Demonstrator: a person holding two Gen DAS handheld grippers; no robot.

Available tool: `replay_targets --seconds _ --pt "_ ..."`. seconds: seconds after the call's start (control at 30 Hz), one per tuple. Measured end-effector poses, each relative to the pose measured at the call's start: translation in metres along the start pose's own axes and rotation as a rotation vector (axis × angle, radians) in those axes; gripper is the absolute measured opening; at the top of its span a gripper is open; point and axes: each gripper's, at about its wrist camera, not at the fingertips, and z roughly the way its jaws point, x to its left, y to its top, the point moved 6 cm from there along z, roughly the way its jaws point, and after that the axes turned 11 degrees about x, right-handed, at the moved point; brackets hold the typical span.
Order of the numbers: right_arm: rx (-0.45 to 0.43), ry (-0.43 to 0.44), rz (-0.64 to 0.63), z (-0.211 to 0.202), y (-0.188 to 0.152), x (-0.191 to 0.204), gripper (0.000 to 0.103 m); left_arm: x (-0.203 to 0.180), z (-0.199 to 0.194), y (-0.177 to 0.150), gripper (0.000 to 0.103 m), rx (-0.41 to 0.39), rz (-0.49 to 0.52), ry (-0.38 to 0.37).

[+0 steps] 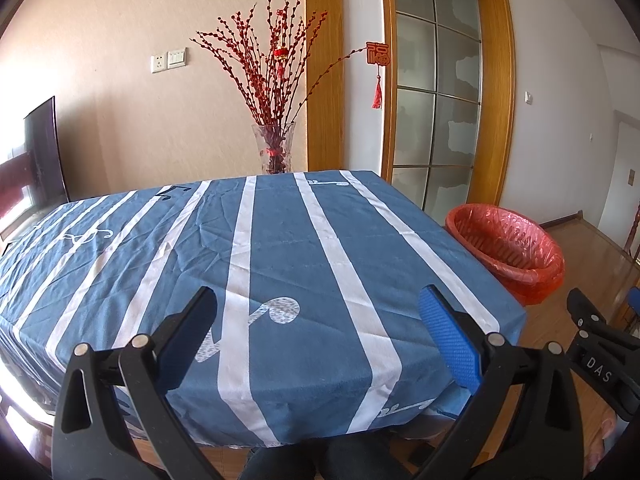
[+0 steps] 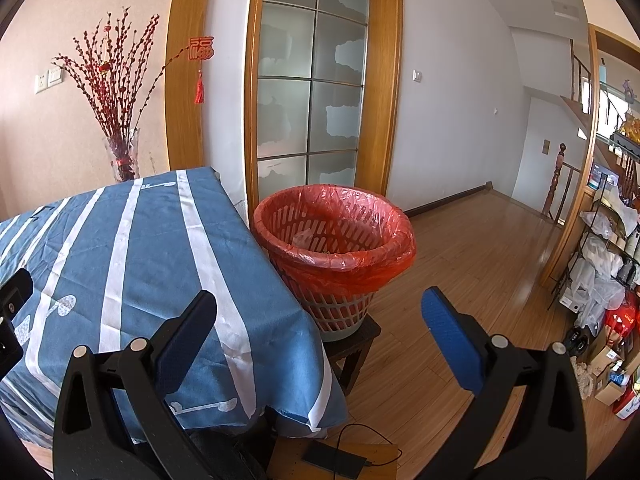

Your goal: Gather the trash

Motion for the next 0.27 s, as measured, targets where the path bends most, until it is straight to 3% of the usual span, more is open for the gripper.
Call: replay_targets --seconds 0.27 --pt "0.002 0.003 0.001 0.0001 -0.0004 0.0000 0.101 0.0020 0.0036 -0.0004 0.099 0.019 -0.008 -0.011"
